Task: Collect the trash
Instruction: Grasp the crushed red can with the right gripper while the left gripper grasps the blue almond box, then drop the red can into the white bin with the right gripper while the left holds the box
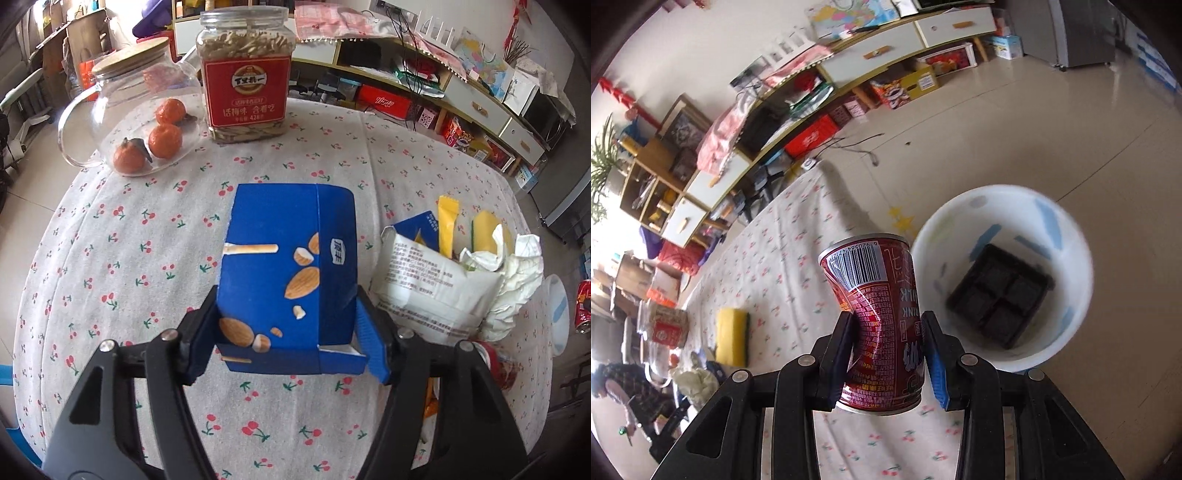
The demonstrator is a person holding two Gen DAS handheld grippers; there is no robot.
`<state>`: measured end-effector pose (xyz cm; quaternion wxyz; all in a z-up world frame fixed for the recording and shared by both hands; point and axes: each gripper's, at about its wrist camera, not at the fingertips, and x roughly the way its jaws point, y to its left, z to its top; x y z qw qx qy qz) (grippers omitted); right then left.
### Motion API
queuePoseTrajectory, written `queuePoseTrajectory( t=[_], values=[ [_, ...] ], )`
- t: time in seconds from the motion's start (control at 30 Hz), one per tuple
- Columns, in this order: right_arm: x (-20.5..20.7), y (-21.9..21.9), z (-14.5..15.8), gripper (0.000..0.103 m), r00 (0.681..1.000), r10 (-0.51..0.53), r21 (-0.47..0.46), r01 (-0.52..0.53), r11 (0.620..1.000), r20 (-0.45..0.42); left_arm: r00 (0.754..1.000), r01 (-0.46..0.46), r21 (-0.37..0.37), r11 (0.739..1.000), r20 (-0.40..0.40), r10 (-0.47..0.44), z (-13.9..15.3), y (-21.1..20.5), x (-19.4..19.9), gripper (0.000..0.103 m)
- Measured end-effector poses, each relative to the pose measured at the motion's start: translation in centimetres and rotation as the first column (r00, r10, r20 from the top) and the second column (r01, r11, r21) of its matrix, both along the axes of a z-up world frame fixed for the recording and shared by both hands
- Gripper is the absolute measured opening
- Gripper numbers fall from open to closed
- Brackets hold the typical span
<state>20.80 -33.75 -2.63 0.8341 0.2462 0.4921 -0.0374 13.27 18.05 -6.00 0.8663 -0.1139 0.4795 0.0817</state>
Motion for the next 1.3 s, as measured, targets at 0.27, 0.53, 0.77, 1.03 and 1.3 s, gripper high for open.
queuePoseTrajectory(
  t=[0.27, 0.53, 0.77, 1.03, 1.3],
  values=[
    [0.2, -6.2, -3.1, 0.038, 0.988, -0.149, 0.010, 0.150, 0.989, -0.047, 0.997, 0.020, -0.037, 0.999, 0.074, -0.017, 2.9, -1.8, -1.1, 0.068],
    [-0.4, -8.1, -4.3, 0.057, 0.979, -0.195, 0.049, 0.198, 0.979, -0.059, 0.983, 0.109, 0.033, 0.993, 0.142, -0.113, 5.6, -5.2, -2.4, 0.068],
    [-2.2, -8.6, -2.8, 0.060, 0.983, -0.179, 0.013, 0.180, 0.984, -0.050, 0.962, 0.212, 0.009, 0.977, 0.173, -0.210, 7.5, -9.8, -2.0, 0.068],
    [-5.1, -9.3, -0.8, 0.065, 0.991, -0.133, -0.038, 0.132, 0.990, -0.019, 0.915, 0.379, -0.040, 0.925, 0.164, -0.368, 7.7, -18.3, -0.1, 0.068],
    [-7.5, -10.5, -0.1, 0.068, 0.993, -0.114, -0.059, 0.114, 0.992, -0.002, 0.846, 0.526, -0.057, 0.848, 0.129, -0.517, 6.7, -27.6, 1.7, 0.068]
  ],
)
